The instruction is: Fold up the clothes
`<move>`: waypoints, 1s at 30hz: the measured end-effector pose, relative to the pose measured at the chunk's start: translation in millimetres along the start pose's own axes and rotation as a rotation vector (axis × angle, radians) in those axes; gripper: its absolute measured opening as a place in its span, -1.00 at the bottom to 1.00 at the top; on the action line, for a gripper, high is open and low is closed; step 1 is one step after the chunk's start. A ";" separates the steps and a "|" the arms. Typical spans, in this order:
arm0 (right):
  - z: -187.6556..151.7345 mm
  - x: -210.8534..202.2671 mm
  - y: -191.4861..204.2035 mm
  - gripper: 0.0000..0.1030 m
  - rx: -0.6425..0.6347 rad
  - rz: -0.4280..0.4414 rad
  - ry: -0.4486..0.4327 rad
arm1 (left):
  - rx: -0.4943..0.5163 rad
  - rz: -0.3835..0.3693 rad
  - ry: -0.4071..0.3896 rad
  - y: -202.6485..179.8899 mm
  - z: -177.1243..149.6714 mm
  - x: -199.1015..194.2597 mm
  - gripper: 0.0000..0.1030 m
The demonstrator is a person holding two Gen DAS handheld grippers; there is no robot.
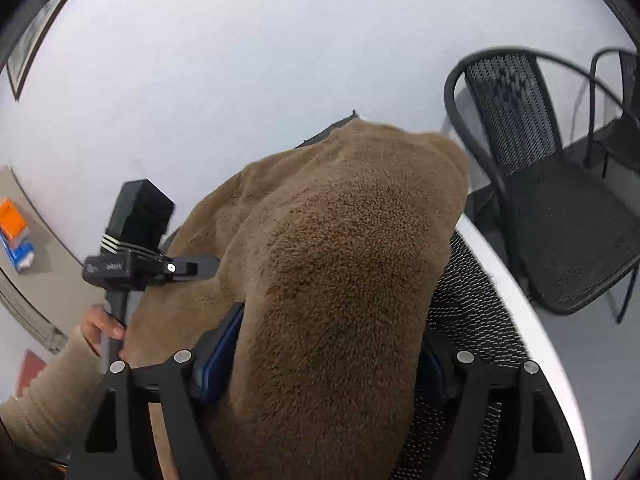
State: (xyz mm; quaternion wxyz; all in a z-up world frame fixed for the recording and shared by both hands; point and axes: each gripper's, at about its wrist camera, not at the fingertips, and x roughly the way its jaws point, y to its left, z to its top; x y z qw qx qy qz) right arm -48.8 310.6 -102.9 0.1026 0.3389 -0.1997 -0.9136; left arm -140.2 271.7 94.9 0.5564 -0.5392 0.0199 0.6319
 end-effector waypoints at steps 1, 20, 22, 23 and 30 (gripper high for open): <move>-2.8 -9.3 3.2 0.51 -0.025 -0.029 -0.016 | 0.017 0.031 -0.031 -6.3 10.7 -5.1 0.91; -91.4 -20.2 101.0 0.51 -0.437 -0.247 -0.080 | 0.244 0.095 -0.160 -87.3 -92.8 -101.2 0.92; -99.0 -17.4 104.5 0.52 -0.446 -0.253 -0.076 | 0.233 0.107 -0.154 -74.9 -94.2 -86.1 0.92; -102.5 -16.5 107.5 0.52 -0.455 -0.259 -0.076 | 0.228 0.112 -0.151 -68.6 -95.0 -78.5 0.92; -106.8 -13.7 110.1 0.53 -0.455 -0.269 -0.089 | 0.160 0.083 -0.162 -33.9 -98.8 -53.9 0.99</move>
